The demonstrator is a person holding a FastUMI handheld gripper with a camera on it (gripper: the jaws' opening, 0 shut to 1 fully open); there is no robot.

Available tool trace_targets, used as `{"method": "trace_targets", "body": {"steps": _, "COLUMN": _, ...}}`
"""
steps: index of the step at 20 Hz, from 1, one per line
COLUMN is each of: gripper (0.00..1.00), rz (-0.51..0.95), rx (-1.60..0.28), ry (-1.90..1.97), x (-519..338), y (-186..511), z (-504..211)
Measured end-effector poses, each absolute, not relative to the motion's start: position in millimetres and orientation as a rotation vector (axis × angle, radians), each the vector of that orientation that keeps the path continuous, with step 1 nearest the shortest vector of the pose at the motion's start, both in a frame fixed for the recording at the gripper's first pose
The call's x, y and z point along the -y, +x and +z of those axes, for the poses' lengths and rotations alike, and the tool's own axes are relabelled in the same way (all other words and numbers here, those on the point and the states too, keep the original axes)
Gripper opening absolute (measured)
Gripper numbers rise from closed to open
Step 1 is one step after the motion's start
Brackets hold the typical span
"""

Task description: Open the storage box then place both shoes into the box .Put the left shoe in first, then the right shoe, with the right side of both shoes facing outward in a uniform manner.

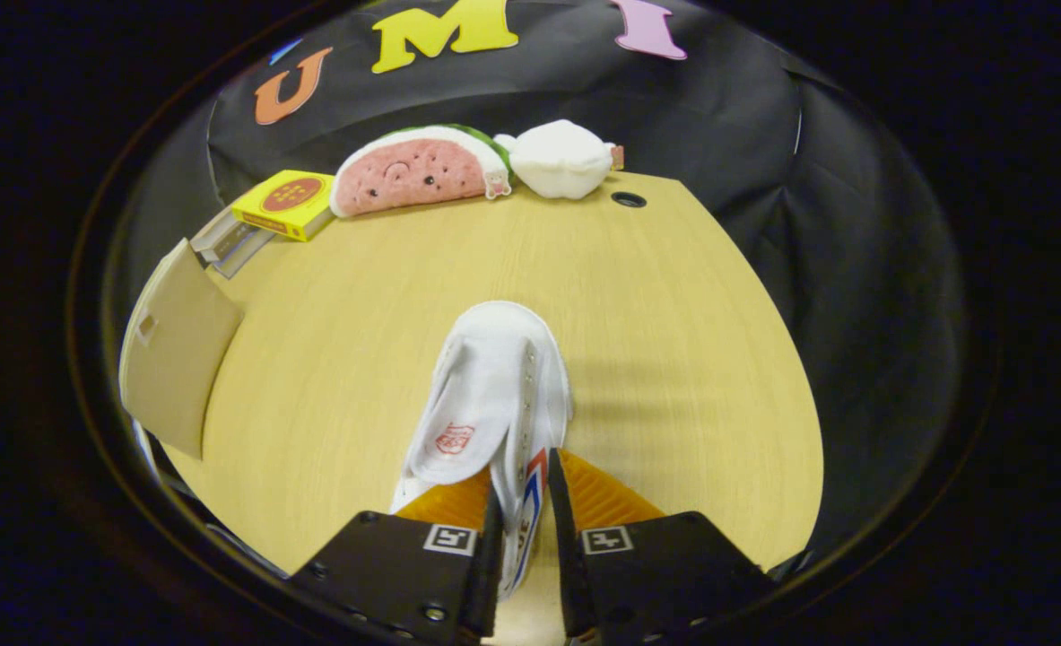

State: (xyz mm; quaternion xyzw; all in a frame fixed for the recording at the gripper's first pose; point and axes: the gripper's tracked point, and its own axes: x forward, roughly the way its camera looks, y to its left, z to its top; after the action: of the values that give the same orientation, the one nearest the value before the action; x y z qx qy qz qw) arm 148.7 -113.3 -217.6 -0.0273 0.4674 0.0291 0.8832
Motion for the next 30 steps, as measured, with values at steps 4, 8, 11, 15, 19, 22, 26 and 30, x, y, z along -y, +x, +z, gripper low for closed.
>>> {"method": "trace_targets", "body": {"steps": 4, "gripper": 0.0, "rz": 0.032, "rx": -0.989, "ry": 0.001, "x": 113.3, "y": 147.2, "z": -217.1}}
{"method": "trace_targets", "body": {"steps": 8, "gripper": 0.0, "rz": 0.042, "rx": -1.035, "ry": 0.221, "x": 98.8, "y": 140.5, "z": -213.1}}
{"method": "trace_targets", "body": {"steps": 11, "gripper": 0.0, "rz": 0.055, "rx": -1.055, "ry": 0.317, "x": 86.5, "y": 133.1, "z": -208.7}}
{"method": "trace_targets", "body": {"steps": 15, "gripper": 0.0, "rz": 0.046, "rx": -1.027, "ry": 0.318, "x": 71.0, "y": 127.9, "z": -184.0}}
{"method": "trace_targets", "body": {"steps": 19, "gripper": 0.0, "rz": 0.045, "rx": -1.006, "ry": 0.333, "x": 36.3, "y": 121.1, "z": -144.9}}
{"method": "trace_targets", "body": {"steps": 22, "gripper": 0.0, "rz": 0.078, "rx": -0.969, "ry": 0.321, "x": -10.1, "y": 117.0, "z": -100.3}}
{"method": "trace_targets", "body": {"steps": 26, "gripper": 0.0, "rz": 0.144, "rx": -0.923, "ry": 0.315, "x": -94.3, "y": 116.2, "z": -44.3}}
{"method": "trace_targets", "body": {"steps": 30, "gripper": 0.0, "rz": 0.2, "rx": -0.897, "ry": 0.321, "x": -187.7, "y": 113.7, "z": -3.4}}
